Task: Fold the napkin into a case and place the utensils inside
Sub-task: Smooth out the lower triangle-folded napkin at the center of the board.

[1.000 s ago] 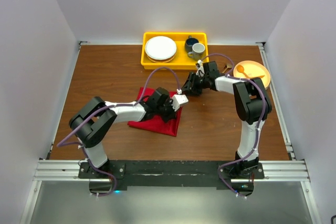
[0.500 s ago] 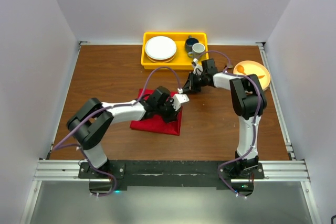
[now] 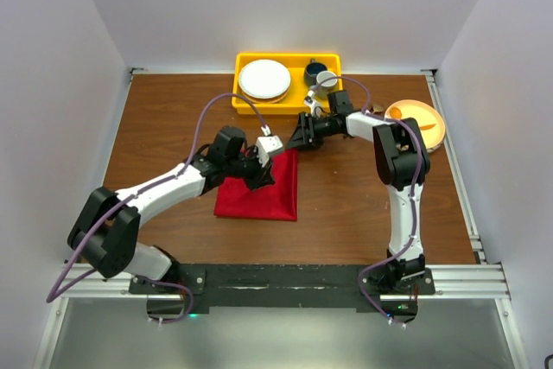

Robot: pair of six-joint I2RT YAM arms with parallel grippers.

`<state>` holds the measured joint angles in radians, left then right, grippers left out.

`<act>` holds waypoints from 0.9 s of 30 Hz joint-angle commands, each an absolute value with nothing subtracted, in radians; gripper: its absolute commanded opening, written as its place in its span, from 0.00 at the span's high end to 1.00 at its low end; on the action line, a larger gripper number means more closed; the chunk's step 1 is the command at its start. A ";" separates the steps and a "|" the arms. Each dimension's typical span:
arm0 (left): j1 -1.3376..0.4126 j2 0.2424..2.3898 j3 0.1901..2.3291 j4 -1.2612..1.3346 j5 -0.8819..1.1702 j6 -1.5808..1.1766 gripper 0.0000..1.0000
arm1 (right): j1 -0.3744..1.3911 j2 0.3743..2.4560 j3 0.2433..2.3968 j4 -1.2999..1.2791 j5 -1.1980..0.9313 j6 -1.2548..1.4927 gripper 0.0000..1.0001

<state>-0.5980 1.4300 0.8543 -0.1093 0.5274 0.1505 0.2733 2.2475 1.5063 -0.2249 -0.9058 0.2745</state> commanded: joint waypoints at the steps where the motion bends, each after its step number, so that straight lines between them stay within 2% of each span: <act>1: -0.620 1.424 0.815 -0.016 0.516 0.158 0.80 | 0.245 2.244 1.491 -0.357 -0.772 0.294 0.32; 3: -0.644 1.454 0.811 0.096 0.463 0.143 0.82 | 0.247 2.224 1.474 -0.373 -0.749 0.310 0.32; 7: -0.699 1.558 0.859 0.182 0.371 0.091 0.94 | 0.249 2.192 1.414 -0.373 -0.729 0.359 0.37; 13: -0.727 1.727 0.959 0.216 0.298 0.091 1.00 | 0.250 2.189 1.400 -0.376 -0.709 0.350 0.45; 19: -0.727 1.770 0.977 0.250 0.276 0.098 1.00 | 0.252 2.250 1.460 -0.385 -0.704 0.318 0.48; 24: -0.727 1.801 1.003 0.259 0.265 0.129 1.00 | 0.252 2.301 1.500 -0.390 -0.715 0.296 0.56; 27: -0.729 1.842 1.034 0.249 0.264 0.137 1.00 | 0.252 2.316 1.514 -0.377 -0.725 0.295 0.56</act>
<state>-0.7219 1.7969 0.9710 0.1978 0.2806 0.1158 0.2474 2.2379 1.5089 -0.3500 -0.8539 0.3492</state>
